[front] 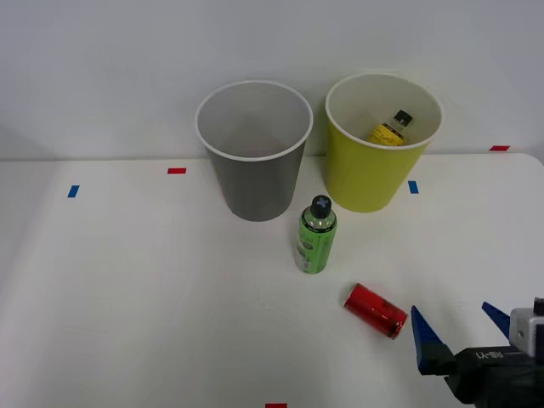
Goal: Put cans in the gray bin, plastic bottles in the light green bin
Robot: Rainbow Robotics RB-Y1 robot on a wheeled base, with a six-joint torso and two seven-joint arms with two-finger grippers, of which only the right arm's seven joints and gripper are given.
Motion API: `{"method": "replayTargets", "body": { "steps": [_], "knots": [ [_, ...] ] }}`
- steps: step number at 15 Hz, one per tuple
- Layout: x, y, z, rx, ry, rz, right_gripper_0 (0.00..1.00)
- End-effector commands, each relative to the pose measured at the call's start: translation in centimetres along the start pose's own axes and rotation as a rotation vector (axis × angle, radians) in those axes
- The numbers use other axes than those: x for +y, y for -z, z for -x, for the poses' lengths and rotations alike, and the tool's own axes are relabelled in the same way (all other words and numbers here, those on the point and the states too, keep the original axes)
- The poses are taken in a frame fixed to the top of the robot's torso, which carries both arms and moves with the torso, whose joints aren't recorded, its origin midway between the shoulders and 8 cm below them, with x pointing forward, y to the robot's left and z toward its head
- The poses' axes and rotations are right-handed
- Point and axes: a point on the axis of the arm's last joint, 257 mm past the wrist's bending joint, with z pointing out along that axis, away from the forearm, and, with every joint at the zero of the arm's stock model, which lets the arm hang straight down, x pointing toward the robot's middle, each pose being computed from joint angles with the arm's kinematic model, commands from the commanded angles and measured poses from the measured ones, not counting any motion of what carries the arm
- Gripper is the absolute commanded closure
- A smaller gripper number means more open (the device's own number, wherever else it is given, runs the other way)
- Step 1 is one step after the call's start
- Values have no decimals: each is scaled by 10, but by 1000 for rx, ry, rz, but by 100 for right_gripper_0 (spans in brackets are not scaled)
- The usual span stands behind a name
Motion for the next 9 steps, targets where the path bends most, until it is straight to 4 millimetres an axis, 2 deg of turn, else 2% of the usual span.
{"method": "replayTargets", "body": {
  "steps": [1,6,9],
  "knots": [
    [6,-6,15,-8,-22,6,0],
    [21,-10,-8,83,158,40,0],
    [29,-15,-12,117,277,73,0]
  ]
}}
